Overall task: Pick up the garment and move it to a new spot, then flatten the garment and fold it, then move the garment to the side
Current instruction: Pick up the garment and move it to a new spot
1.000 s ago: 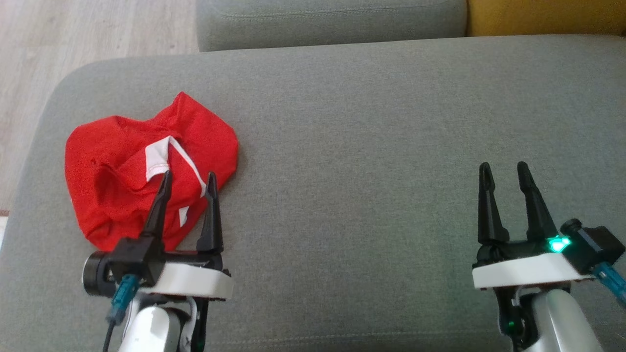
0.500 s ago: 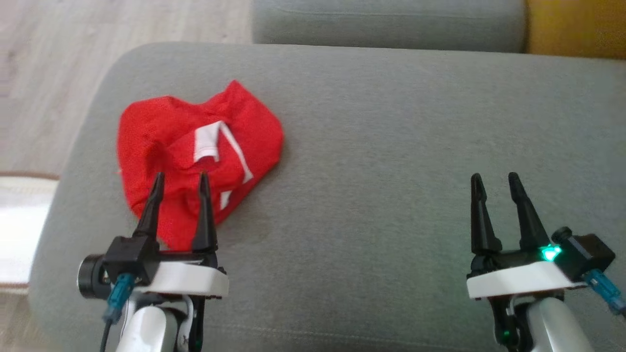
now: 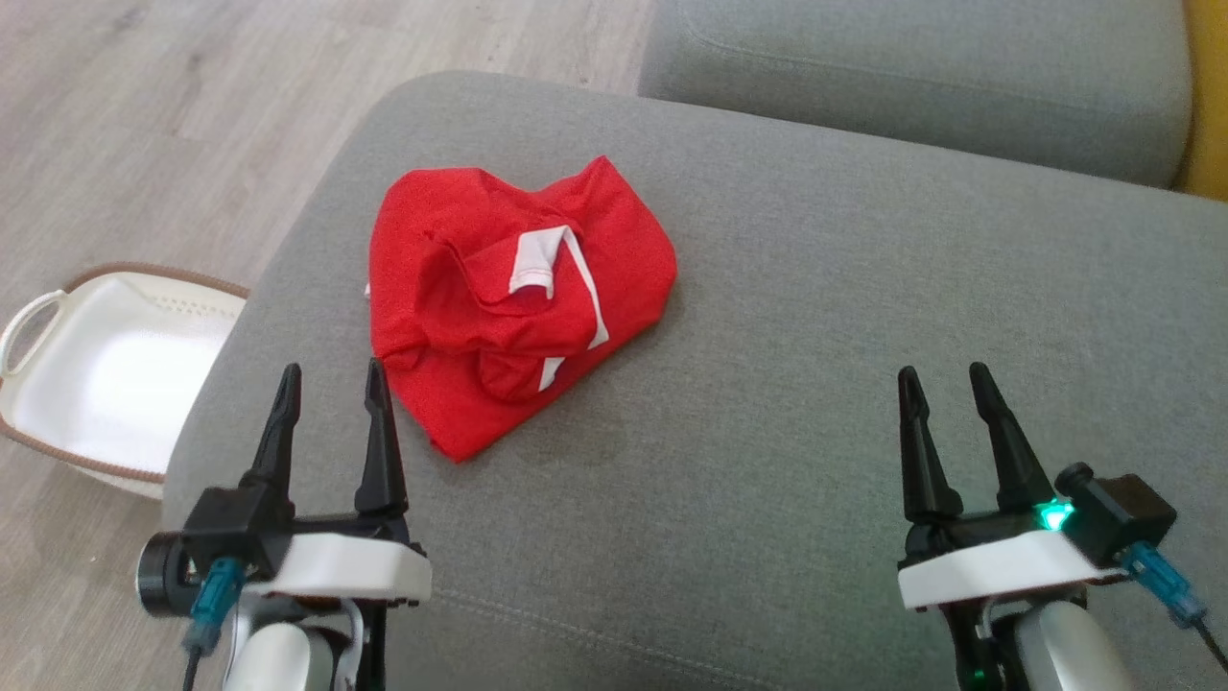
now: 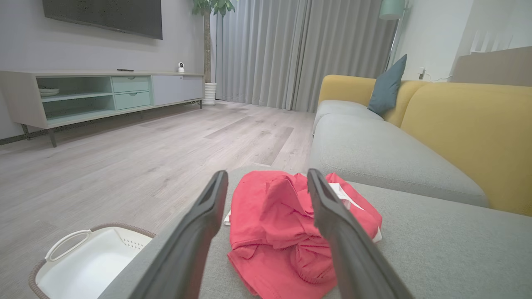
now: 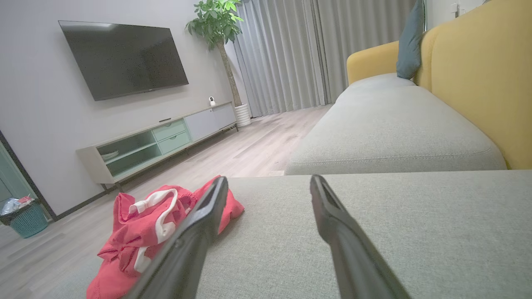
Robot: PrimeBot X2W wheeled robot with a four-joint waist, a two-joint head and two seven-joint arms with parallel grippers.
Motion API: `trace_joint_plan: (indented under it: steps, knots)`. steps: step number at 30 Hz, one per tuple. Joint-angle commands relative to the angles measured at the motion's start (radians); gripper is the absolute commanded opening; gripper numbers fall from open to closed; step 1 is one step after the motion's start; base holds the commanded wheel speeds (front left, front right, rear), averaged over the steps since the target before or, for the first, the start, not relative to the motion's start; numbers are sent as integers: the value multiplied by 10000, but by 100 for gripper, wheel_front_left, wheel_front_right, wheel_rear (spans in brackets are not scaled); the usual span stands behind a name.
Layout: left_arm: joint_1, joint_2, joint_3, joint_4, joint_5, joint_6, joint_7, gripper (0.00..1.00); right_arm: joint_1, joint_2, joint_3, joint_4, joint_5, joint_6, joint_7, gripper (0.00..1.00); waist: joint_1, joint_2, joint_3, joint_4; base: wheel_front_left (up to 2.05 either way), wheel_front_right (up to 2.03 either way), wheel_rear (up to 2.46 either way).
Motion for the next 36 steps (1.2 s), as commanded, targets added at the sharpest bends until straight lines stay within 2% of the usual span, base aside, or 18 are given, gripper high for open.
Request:
trace_joint_plan:
  steps: [1,6,14,21,27,36]
  knots:
    - [-188,-6,365,-389,-40,43,-76,100,-164,-68,261,-288,47,42,-109,100,0,0,-104,117,0,0,0]
    - [-146,-6,417,-420,-43,50,-76,100,-158,-68,333,-278,58,42,-109,100,0,0,-122,96,0,0,0]
    - [-249,-6,625,-519,-90,33,-76,100,-298,-68,376,-322,-11,42,-109,100,0,0,189,-341,0,0,0]
    - [-872,-3,744,101,-4,-523,-76,100,-620,-68,91,-490,-116,42,-109,100,0,0,869,-902,0,0,0]
    - [-2113,441,556,1878,537,-1031,-58,100,-966,-68,-265,-654,-265,42,-109,100,0,0,1687,-1375,0,0,0]
    - [-4487,1093,251,4255,844,-1580,760,100,-1386,-68,-377,-794,-261,42,-109,100,0,0,2616,-2017,0,0,0]
